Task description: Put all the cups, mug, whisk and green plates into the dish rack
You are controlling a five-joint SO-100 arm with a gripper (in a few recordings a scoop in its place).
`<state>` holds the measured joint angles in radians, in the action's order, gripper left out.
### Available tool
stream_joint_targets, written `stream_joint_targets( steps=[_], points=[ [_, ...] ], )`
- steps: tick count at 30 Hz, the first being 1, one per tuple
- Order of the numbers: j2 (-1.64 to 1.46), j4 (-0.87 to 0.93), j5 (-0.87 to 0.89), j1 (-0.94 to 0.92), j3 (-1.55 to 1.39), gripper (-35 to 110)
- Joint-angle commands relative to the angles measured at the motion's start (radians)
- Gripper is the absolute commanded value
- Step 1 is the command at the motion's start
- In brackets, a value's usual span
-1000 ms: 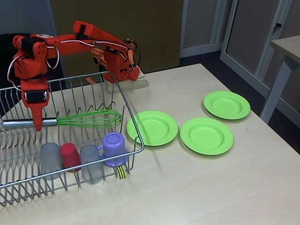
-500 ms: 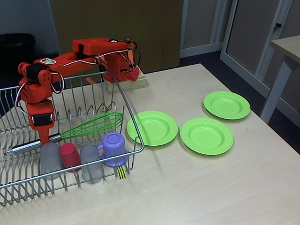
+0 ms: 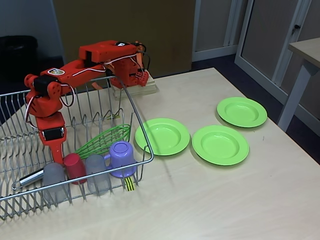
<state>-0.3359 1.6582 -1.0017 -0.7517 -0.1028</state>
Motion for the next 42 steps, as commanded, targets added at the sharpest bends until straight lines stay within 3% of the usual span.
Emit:
stream_joint_targets(
  steps=[1, 12, 21, 32, 42],
  points=[
    [-0.058, 0.037, -0.002, -0.015, 0.043, 34],
    [-0.321, 0.110, -0.006, -0.049, 0.011, 34],
    [-0.689, 0.117, 0.080, 0.140, -0.422, 30],
    [-1.215, 0.072, 0.706, 0.626, -1.173, 28],
    [-1.620, -0.305, 1.316, 0.982, -1.905, 25]
  ],
)
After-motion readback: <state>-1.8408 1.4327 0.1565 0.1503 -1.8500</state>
